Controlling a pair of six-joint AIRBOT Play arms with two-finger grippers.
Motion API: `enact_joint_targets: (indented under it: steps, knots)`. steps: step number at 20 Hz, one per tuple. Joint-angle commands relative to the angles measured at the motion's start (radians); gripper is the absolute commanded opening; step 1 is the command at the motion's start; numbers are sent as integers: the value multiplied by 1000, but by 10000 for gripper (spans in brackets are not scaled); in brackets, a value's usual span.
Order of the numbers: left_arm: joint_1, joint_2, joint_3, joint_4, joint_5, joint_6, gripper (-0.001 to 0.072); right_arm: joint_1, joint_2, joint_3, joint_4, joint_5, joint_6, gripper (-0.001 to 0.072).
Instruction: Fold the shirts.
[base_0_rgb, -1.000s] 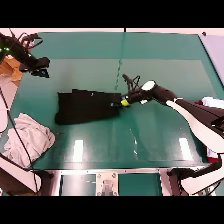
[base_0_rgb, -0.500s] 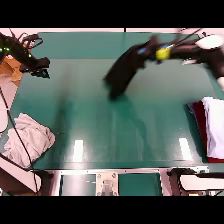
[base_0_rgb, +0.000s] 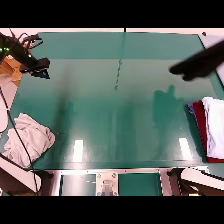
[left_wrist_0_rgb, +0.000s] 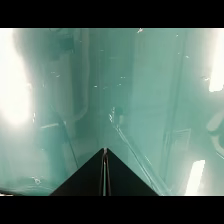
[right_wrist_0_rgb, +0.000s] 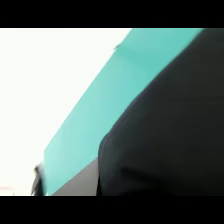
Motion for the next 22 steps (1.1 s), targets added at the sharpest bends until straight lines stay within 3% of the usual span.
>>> enact_joint_targets:
  steps: [1, 8, 20, 21, 22]
  knots:
    - [0, 0, 1, 0, 0, 0, 25, -198, 50, -31, -194, 131, 116, 19]
    - [0, 0, 1, -9, -3, 2, 25, -402, 193, -258, -539, 220, 127, 19]
    - [0, 0, 1, -57, -2, 2, 26, -449, 209, -601, -718, 159, -9, 43]
    - [0, 0, 1, -57, -2, 3, 25, -449, 209, -622, -733, 179, -8, 225]
    - [0, 0, 1, -58, -2, 3, 25, -449, 209, -641, -754, 205, -8, 500]
